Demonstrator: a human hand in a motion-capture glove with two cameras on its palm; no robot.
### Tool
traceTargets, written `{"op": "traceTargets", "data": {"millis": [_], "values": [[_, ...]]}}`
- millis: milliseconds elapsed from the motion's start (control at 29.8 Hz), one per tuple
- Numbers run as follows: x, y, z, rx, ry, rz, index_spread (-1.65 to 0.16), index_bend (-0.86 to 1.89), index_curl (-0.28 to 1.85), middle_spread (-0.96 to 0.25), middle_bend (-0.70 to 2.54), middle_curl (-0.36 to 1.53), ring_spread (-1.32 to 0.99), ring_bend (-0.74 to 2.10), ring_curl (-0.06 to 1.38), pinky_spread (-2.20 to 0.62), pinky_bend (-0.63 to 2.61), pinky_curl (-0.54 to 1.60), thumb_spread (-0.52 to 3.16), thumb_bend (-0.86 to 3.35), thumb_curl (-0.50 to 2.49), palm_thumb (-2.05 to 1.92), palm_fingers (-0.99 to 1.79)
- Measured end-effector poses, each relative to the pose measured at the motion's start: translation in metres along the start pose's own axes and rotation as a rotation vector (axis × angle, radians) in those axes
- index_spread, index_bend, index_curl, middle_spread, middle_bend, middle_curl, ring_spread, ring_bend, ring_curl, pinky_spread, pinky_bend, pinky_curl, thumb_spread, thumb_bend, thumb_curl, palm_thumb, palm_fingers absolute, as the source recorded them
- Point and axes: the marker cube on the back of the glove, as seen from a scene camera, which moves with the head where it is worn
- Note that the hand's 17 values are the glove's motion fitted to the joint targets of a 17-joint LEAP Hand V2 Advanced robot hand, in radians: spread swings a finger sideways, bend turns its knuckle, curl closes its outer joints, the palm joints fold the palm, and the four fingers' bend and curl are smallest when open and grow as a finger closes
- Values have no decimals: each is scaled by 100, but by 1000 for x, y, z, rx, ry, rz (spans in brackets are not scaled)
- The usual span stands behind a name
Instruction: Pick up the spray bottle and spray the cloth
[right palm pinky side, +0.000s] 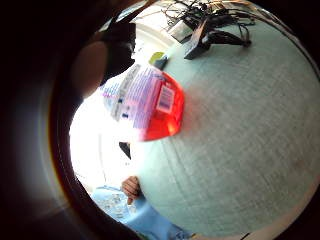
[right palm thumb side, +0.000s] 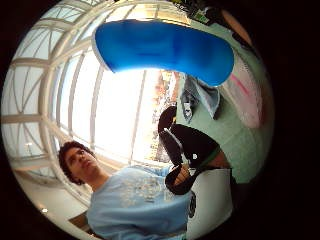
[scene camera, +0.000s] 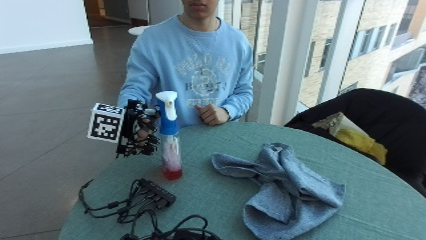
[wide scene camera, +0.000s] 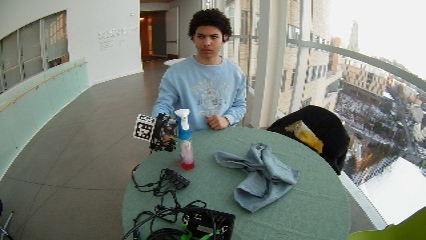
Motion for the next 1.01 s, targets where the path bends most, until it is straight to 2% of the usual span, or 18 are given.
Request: {"op": "traceTargets", "data": {"millis": [168, 638, 940, 1007], "values": [[-1, -18, 7, 30, -43, -4, -36, 11, 23, -5, 23, 40, 0, 30, 35, 21, 32, 34, 103, -2, 29, 63, 58], [6, -57, 31, -16, -136, -32, -34, 15, 26, -6, 27, 41, 0, 24, 33, 21, 24, 33, 100, -4, 29, 60, 66], [3, -59, 37, 59, -129, -57, -31, 15, 28, -7, 32, 42, -1, 30, 34, 23, 15, 30, 95, -3, 29, 56, 80], [2, -59, 37, 87, -112, -56, -30, 16, 29, -7, 34, 42, -2, 36, 35, 24, 13, 28, 94, -2, 29, 58, 91]]}}
